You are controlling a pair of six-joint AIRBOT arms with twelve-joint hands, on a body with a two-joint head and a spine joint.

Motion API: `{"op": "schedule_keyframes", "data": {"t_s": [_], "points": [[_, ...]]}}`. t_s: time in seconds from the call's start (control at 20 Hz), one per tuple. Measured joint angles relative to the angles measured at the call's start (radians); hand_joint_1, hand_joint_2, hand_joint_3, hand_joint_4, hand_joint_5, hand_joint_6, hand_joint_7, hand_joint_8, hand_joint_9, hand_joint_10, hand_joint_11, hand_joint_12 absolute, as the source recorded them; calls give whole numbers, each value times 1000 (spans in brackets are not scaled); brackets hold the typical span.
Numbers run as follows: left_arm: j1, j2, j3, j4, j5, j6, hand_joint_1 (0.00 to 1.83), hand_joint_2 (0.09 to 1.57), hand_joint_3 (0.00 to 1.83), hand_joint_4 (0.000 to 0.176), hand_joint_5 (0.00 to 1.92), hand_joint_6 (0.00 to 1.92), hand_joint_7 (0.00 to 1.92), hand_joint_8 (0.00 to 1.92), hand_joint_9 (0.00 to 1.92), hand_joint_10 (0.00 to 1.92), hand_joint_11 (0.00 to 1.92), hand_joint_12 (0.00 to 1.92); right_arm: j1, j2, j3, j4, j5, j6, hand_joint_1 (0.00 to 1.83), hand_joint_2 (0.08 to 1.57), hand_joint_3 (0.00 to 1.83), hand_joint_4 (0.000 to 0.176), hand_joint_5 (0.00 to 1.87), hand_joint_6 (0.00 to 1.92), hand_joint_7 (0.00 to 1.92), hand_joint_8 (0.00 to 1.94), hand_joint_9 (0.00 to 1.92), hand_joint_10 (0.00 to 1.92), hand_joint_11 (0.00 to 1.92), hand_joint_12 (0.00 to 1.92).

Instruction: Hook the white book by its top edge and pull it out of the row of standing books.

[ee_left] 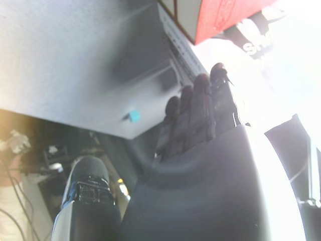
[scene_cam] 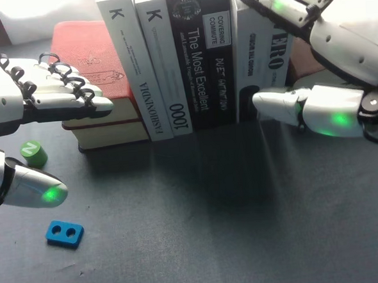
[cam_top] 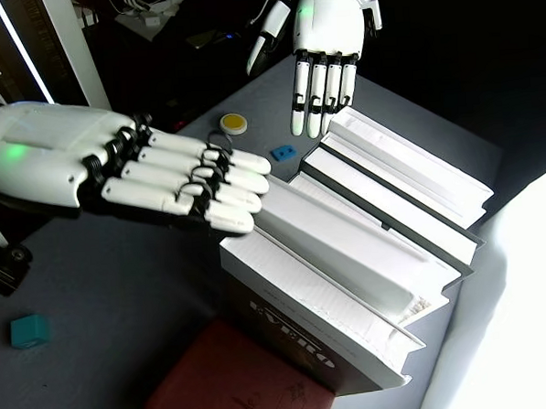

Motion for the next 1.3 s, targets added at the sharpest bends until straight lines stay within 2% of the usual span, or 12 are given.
{"op": "schedule_keyframes", "data": {"t_s": [0.15,0.55,0.8,1.3], "points": [[0,0,0,0,0,0,0,1169,0,0,2,1,0,0,0,0,11,5,-1,25,-43,70,7,-60,0,1224,3,0,0,0,0,0,0,0,0,0],[0,0,0,0,0,0,0,1170,0,0,1,0,0,0,0,0,0,0,-37,69,-156,102,26,-130,25,1224,2,0,3,1,0,0,0,0,0,0],[0,0,0,0,0,0,0,1181,3,0,1,0,0,0,0,0,8,5,-89,96,-225,147,51,-154,1,1229,2,0,0,0,0,0,0,0,0,0],[0,0,0,0,0,0,0,1170,0,0,0,0,0,0,0,0,5,3,-174,108,-232,156,68,-153,0,1220,0,0,0,0,3,1,0,0,0,0]]}}
